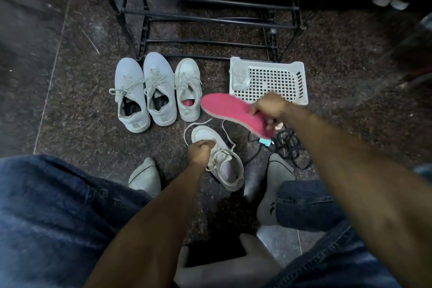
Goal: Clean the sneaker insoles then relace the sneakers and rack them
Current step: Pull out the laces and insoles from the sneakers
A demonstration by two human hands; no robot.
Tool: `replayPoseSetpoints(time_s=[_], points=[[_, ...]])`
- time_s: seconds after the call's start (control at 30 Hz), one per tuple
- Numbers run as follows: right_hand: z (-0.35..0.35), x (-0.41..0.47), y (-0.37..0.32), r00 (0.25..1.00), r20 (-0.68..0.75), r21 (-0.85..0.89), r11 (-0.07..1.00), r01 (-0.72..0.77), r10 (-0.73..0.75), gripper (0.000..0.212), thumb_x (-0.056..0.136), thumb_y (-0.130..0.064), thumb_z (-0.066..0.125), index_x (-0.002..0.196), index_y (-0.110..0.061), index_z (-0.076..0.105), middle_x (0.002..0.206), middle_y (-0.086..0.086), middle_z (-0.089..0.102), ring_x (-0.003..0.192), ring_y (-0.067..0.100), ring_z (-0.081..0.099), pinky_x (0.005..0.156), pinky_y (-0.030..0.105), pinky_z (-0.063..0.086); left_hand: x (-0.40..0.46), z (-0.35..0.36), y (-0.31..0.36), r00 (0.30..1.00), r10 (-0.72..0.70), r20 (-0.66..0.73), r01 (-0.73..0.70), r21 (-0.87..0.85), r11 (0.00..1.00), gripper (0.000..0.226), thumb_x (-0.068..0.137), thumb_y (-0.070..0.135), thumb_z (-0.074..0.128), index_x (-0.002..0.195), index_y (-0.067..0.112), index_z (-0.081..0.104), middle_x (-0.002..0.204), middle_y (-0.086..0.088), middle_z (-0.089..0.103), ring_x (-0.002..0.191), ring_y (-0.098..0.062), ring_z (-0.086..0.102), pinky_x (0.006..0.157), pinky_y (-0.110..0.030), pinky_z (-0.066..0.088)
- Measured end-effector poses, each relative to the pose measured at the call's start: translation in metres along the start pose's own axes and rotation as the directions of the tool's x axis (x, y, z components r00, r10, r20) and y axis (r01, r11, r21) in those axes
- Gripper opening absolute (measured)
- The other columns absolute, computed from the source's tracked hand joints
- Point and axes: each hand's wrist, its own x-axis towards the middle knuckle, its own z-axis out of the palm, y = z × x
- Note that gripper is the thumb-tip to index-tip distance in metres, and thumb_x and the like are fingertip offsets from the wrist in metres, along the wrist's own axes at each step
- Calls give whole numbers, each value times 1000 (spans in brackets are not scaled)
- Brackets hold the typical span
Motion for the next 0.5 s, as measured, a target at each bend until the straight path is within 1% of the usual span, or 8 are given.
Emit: replayPoseSetpoints(time_s=[0.07, 0.17, 0.23, 0.3, 0.37, 0.4, 0.47, 0.5], points=[[34, 1, 17, 998, 54, 90, 995, -41, 36, 14, 88, -8, 63, 97, 2, 64, 83, 22, 66, 45, 18, 50, 37, 25, 47, -6, -6, 4, 995, -89, 55, 95, -118, 989, 25, 94, 30, 56, 100, 8, 68, 100, -6, 67, 96, -21, 57, 90, -39, 44], [87, 2, 37, 986, 130, 188, 974, -124, 101, 20, 89, -10, 65, 105, 2, 65, 74, 20, 65, 40, 17, 52, 41, 28, 52, -11, -14, 0, 985, -75, 158, 108, -214, 971, 44, 97, 52, 40, 119, 17, 56, 107, -4, 63, 101, -22, 59, 85, -37, 47], [114, 0, 42, 976, 196, 195, 971, -137, 99, 22, 90, -11, 64, 109, 1, 65, 65, 16, 61, 36, 14, 51, 39, 27, 53, -8, -16, -7, 995, -55, 82, 73, -229, 971, 37, 96, 37, 52, 120, 10, 58, 106, -9, 65, 91, -24, 62, 74, -34, 51], [130, -1, 43, 978, 202, 139, 988, -72, 43, 19, 90, -13, 65, 106, -2, 67, 72, 13, 63, 42, 12, 54, 40, 22, 51, -2, -20, -9, 996, -29, -80, 7, -261, 965, 28, 92, 8, 56, 117, -3, 60, 100, -17, 62, 73, -24, 58, 65, -34, 49], [132, -2, 47, 987, 151, -37, 997, 63, -57, 19, 87, -22, 70, 96, -6, 72, 84, 8, 67, 60, 14, 58, 48, 19, 49, 6, -30, -13, 973, -44, -227, -11, -235, 972, 24, 91, 1, 54, 113, -7, 61, 99, -25, 62, 71, -24, 56, 62, -33, 47], [131, -3, 49, 985, 138, -193, 972, 130, -105, 22, 85, -31, 70, 90, -10, 73, 86, 6, 68, 70, 17, 62, 56, 21, 47, 10, -36, -18, 950, -64, -305, 1, -204, 979, 25, 91, 3, 54, 112, -7, 62, 102, -27, 63, 75, -25, 58, 64, -32, 45], [130, -9, 55, 974, 169, -527, 821, 219, -151, 32, 82, -48, 67, 84, -16, 70, 92, 6, 69, 87, 25, 66, 67, 25, 42, 21, -46, -26, 900, -108, -423, 55, -135, 989, 28, 90, 9, 54, 111, -7, 63, 107, -22, 66, 89, -30, 63, 72, -33, 46], [134, -10, 59, 964, 207, -637, 725, 262, -167, 35, 81, -52, 65, 87, -18, 68, 98, 8, 69, 95, 28, 65, 72, 28, 42, 30, -50, -33, 879, -133, -457, 82, -129, 988, 30, 90, 10, 54, 113, -6, 62, 112, -20, 65, 97, -33, 64, 79, -36, 50]])
